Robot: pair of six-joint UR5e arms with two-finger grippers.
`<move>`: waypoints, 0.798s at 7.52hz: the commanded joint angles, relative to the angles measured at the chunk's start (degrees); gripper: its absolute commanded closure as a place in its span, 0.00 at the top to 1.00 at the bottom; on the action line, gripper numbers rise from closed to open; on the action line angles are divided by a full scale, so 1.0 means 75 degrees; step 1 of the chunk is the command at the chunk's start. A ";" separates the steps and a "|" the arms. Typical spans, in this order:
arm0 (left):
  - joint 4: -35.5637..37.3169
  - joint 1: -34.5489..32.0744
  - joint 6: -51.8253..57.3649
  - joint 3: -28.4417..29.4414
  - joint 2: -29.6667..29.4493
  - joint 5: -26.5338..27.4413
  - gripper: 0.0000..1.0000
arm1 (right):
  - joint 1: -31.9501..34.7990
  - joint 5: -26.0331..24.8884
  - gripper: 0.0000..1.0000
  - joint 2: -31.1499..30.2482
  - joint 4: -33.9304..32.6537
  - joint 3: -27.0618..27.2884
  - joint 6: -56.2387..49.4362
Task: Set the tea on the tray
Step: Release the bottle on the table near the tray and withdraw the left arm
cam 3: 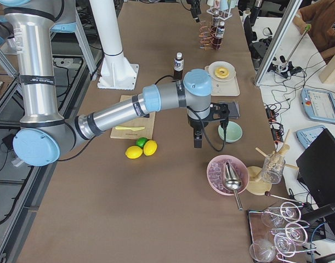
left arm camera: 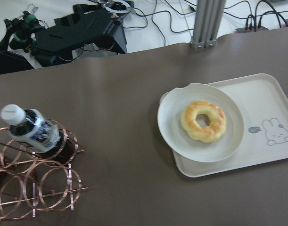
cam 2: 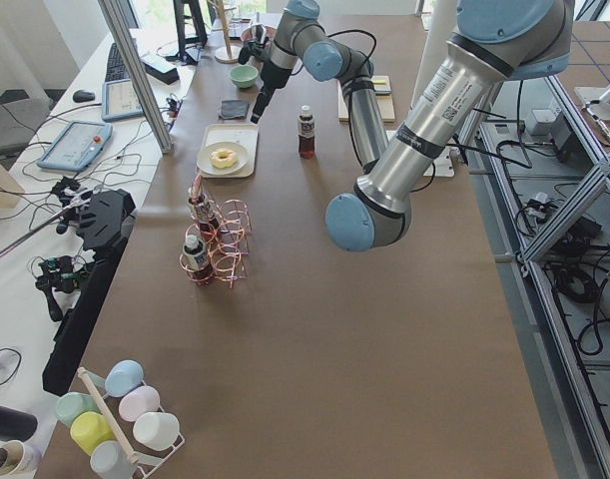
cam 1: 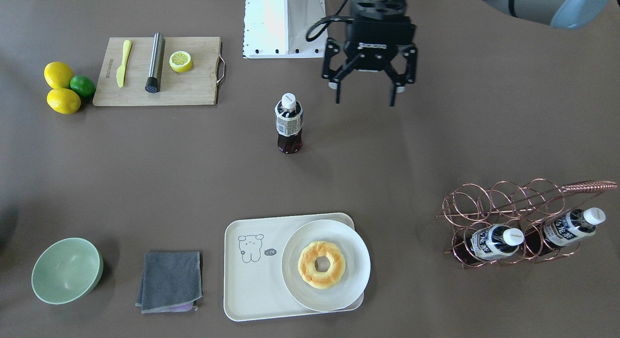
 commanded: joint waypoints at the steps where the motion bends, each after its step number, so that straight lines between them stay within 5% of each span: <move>1: -0.0013 -0.2315 0.2281 -0.0362 0.1616 -0.1894 0.98 | -0.1508 -0.0097 1.00 0.1081 0.0002 0.0477 0.2443; 3: -0.0992 -0.3475 0.2336 0.0068 0.2920 -0.2030 0.98 | -0.2551 -0.0376 1.00 0.2101 0.0002 0.0501 0.3723; 6: -0.1872 -0.4139 0.2419 0.0622 0.3145 -0.2043 0.98 | -0.4601 -0.1944 1.00 0.3402 -0.0044 0.0478 0.5457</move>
